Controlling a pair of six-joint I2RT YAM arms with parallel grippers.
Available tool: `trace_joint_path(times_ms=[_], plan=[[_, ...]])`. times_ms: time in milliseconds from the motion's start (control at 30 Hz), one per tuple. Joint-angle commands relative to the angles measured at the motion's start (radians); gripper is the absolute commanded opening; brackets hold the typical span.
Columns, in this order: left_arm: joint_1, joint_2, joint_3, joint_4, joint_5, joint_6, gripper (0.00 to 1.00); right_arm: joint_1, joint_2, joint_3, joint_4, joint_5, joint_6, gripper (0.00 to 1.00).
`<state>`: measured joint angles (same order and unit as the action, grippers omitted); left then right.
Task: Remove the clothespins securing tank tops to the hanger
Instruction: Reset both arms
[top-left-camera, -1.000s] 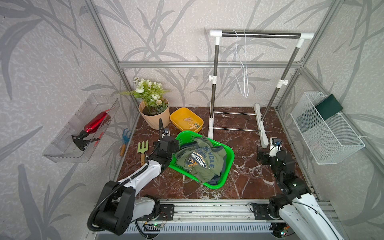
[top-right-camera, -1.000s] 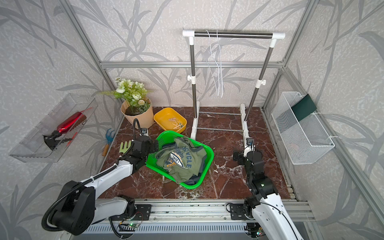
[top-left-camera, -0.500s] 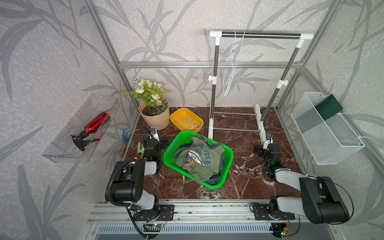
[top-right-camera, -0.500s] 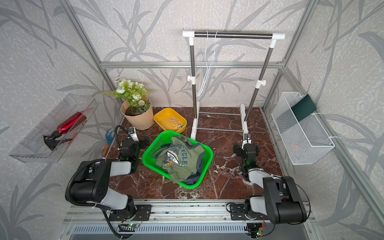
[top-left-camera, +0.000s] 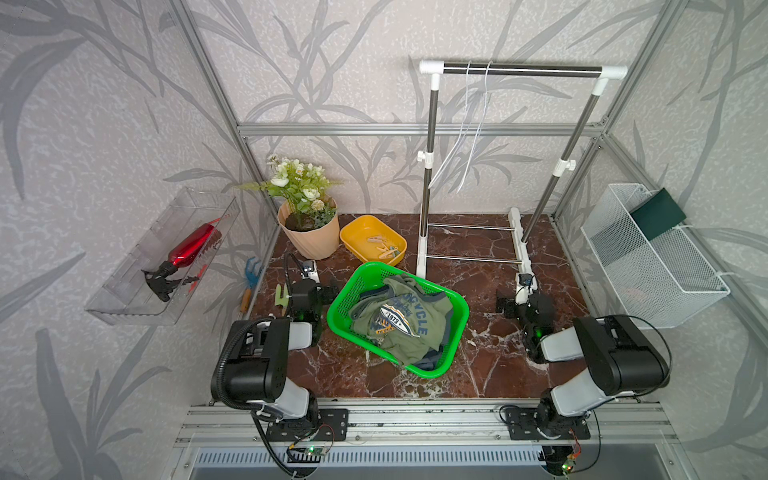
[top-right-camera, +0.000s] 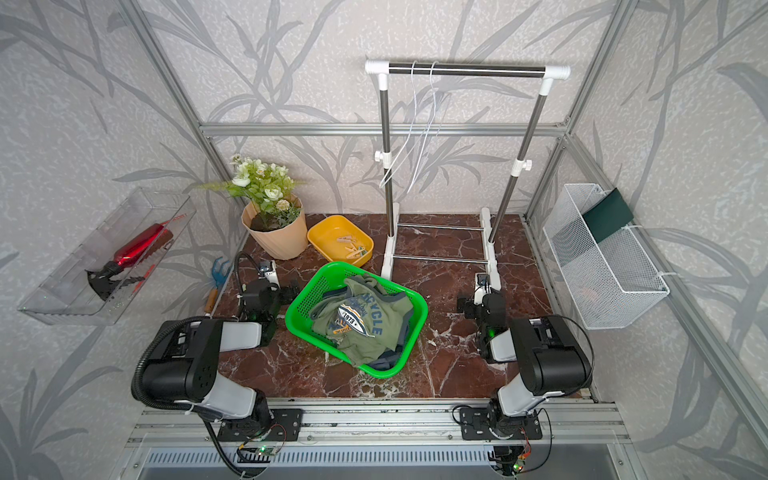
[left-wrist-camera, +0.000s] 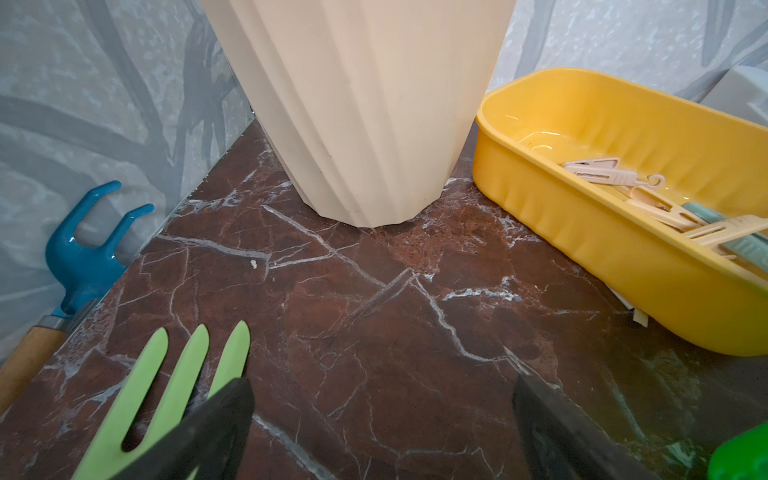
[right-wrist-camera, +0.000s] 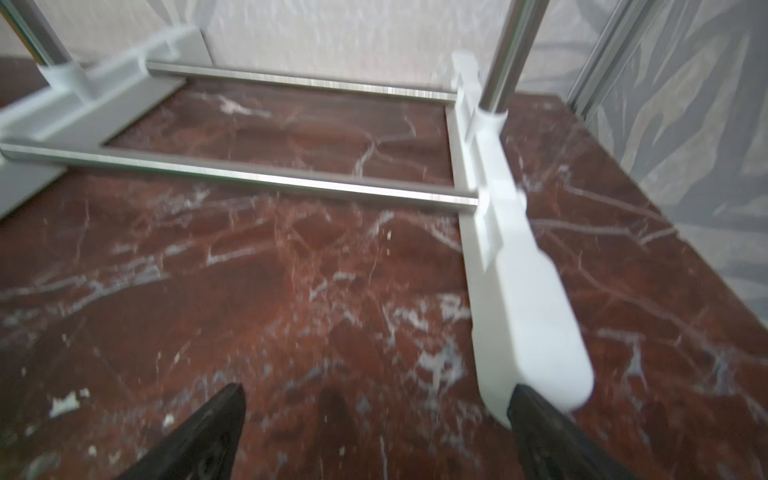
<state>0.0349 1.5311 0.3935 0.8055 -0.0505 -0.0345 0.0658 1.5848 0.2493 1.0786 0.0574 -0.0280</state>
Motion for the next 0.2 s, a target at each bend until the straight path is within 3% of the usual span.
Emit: trace_joint_path(times_ms=[0,167], plan=[[0.002,-0.006,0.021,-0.013,0.022,0.005,0.99,0.011,-0.029,0.024,0.038,-0.028,-0.017,0.99],[0.003,-0.008,0.023,-0.019,0.022,0.002,0.99,0.011,0.005,-0.004,0.136,-0.031,-0.019,0.99]])
